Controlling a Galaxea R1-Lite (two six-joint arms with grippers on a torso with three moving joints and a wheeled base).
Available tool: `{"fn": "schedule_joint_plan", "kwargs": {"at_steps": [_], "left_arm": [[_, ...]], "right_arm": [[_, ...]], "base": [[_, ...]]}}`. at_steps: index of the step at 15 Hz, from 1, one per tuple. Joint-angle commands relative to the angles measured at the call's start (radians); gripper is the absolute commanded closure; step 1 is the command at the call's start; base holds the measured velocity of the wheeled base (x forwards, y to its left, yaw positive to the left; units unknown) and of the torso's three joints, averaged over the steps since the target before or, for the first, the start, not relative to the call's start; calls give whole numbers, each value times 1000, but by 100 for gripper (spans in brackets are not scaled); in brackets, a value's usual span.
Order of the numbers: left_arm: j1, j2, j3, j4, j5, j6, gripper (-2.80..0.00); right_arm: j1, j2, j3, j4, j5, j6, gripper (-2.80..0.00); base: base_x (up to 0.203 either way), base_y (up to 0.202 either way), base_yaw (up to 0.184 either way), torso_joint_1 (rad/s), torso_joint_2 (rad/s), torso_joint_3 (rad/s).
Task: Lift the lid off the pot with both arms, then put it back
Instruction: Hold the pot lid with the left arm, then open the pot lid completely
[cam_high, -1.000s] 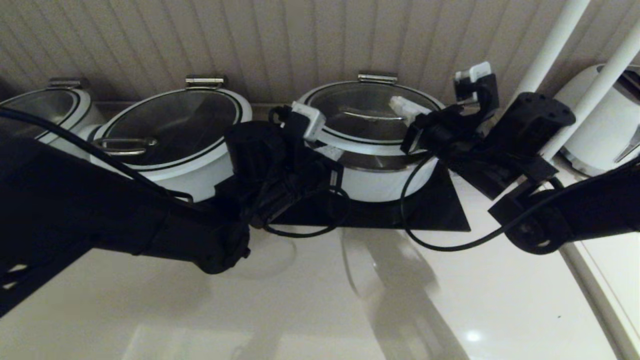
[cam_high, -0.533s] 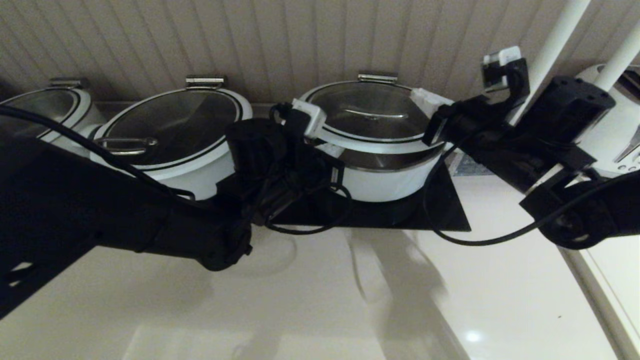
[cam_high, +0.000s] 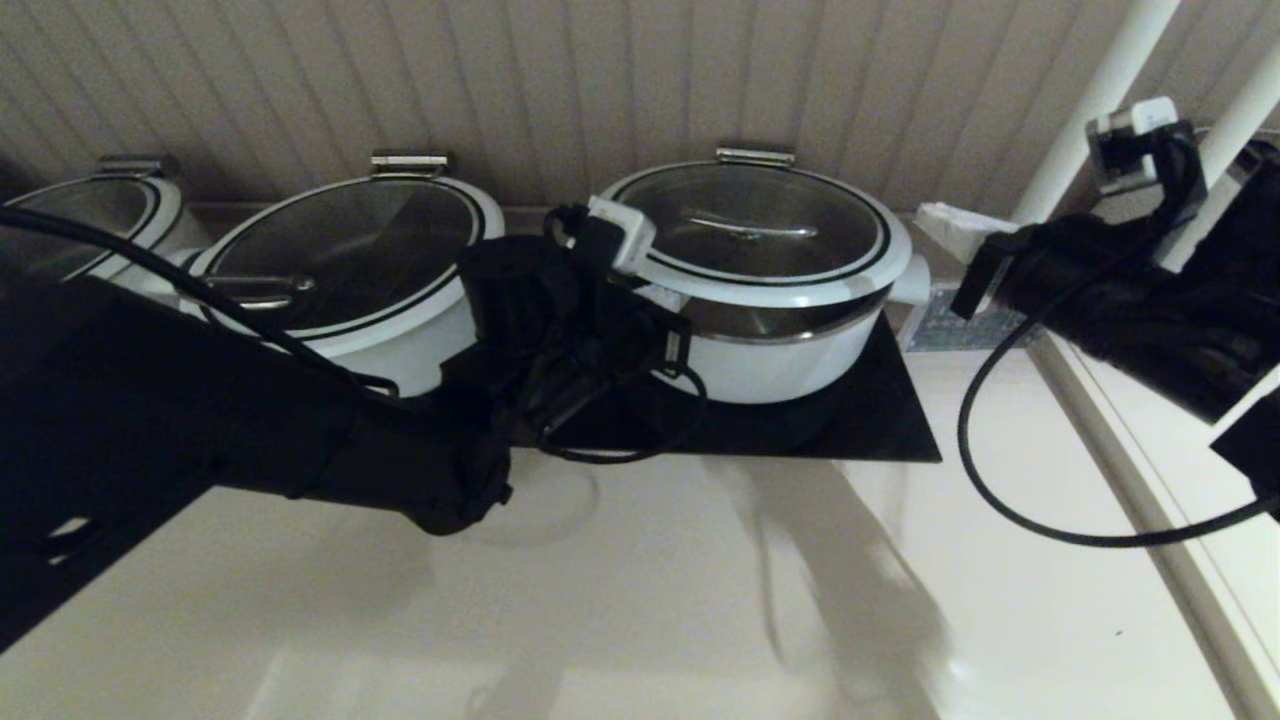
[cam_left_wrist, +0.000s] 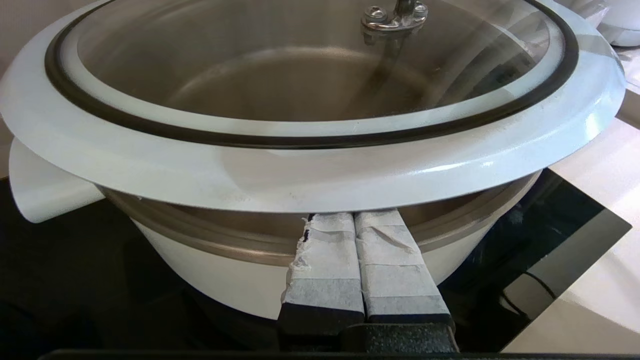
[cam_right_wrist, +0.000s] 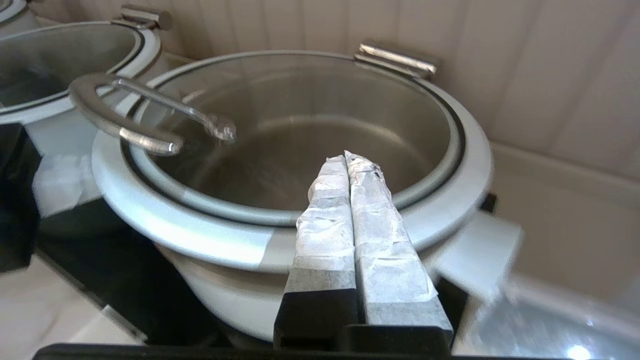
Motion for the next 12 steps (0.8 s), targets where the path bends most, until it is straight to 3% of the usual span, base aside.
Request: {"fn": "schedule_joint_plan", "kwargs": {"at_steps": [1,9,12], "left_arm": [[0,2,-13,-6,0,0,0],[0,9,-81,11,1,2,0],[0,6,-90,11,1,2,0]], "right_arm": [[-5,-42,42,-9,2,-1,0],[-3,-25,188,-23,9,8,0],[2,34,185,-112,9,25,0]], "base": [[0,0,0,0,0,0],[0,0,0,0,0,0],[0,0,0,0,0,0]]}}
